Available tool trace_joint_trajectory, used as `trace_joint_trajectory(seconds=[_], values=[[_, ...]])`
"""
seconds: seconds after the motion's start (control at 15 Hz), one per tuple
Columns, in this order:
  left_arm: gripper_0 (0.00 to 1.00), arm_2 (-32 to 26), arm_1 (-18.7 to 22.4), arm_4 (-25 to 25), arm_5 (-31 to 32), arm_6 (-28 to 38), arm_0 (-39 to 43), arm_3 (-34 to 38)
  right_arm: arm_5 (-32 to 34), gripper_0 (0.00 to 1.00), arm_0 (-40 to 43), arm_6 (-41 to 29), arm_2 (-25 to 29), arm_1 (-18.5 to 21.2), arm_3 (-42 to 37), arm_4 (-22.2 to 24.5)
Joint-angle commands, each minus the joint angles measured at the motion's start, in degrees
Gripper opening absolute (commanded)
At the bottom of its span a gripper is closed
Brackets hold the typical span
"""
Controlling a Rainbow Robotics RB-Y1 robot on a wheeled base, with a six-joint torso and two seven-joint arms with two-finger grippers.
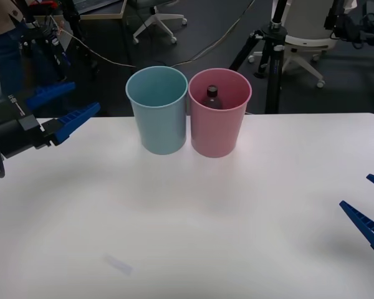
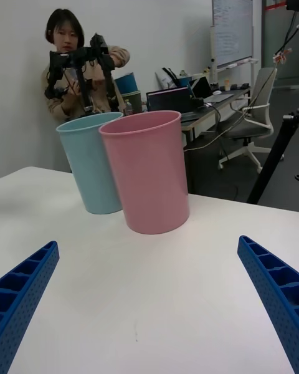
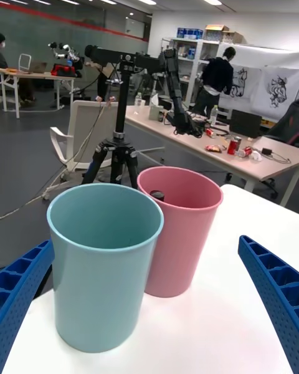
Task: Grasp the object on the table and drop it into the matching bin: aluminum can to the light blue bin, PET bottle to the pink bin.
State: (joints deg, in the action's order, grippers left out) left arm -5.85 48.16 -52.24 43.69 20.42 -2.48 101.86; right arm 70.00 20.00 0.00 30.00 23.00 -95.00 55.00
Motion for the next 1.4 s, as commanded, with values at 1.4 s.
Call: trace_joint_trajectory(seconds=[1.4], values=[[1.00, -19.55, -18.02, -9.90, 20.20, -7.06, 26.65, 2.99, 0.00, 1.00, 0.00, 0.00, 0.00, 0.00, 0.00, 0.00]])
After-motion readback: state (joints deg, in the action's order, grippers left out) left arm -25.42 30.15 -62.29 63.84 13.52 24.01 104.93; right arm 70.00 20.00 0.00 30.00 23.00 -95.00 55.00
